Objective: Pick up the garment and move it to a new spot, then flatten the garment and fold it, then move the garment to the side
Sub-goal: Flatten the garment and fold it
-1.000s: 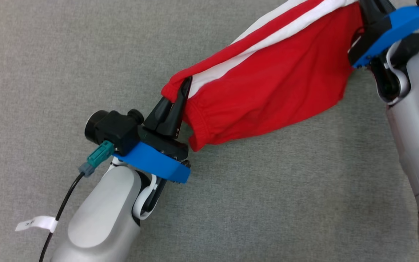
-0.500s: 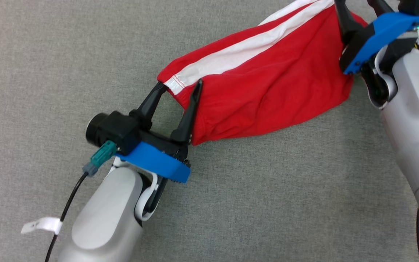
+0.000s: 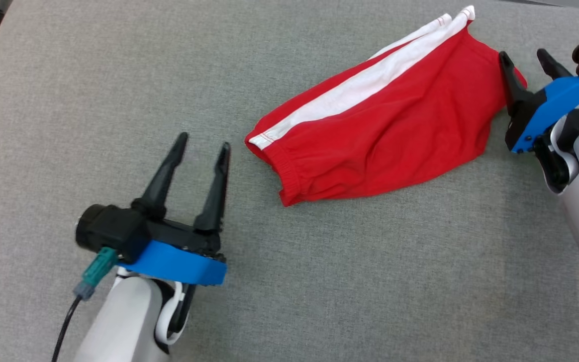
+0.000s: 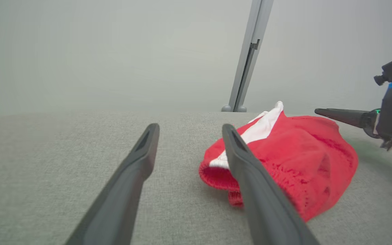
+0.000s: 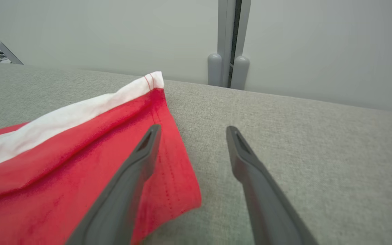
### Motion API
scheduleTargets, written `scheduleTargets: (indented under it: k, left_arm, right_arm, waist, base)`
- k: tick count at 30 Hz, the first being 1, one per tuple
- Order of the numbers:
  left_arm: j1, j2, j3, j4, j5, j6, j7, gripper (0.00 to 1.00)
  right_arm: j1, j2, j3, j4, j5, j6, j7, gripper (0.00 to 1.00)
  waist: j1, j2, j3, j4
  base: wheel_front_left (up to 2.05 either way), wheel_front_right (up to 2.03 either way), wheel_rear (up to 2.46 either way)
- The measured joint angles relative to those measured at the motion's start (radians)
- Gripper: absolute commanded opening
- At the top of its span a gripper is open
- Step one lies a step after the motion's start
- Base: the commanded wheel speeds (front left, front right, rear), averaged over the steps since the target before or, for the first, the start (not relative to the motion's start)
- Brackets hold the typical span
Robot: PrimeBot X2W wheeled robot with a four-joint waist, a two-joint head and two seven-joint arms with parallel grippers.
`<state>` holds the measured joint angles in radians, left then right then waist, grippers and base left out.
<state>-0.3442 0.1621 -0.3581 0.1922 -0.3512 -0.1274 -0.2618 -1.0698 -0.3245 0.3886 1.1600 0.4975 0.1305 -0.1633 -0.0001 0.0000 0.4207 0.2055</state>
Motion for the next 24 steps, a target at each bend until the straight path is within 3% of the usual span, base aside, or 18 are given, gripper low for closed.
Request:
scheduleTargets:
  k: [10, 19, 21, 22, 24]
  left_arm:
    - [0.075, -0.070, 0.219, -0.102, 0.055, 0.034, 0.000, 1.00]
    - [0.098, -0.105, 0.315, -0.114, 0.091, 0.033, 0.000, 1.00]
    - [0.101, -0.106, 0.323, -0.109, 0.094, 0.030, 0.000, 1.00]
    - [0.102, -0.108, 0.327, -0.108, 0.097, 0.030, 0.000, 1.00]
    - [0.102, -0.109, 0.337, -0.106, 0.098, 0.029, 0.000, 1.00]
  right_arm:
    - [0.010, -0.006, 0.040, 0.053, 0.020, 0.000, 0.019, 1.00]
    - [0.010, -0.008, 0.062, 0.089, 0.034, 0.000, 0.055, 1.00]
    - [0.010, -0.004, 0.062, 0.091, 0.045, 0.000, 0.082, 0.49]
    - [0.010, -0.001, 0.061, 0.091, 0.056, 0.000, 0.093, 0.00]
    - [0.011, 0.002, 0.066, 0.086, 0.064, 0.000, 0.101, 0.00]
  waist:
    - [0.0000, 0.0000, -0.005, 0.032]
    - [0.0000, 0.0000, -0.001, 0.055]
    - [0.0000, 0.0000, -0.001, 0.056]
    - [0.0001, 0.0000, 0.000, 0.057]
    - [0.0000, 0.0000, -0.001, 0.056]
  base:
    - [0.00, 0.00, 0.00]
    - [0.00, 0.00, 0.00]
    - [0.00, 0.00, 0.00]
    - [0.00, 0.00, 0.00]
    - [0.00, 0.00, 0.00]
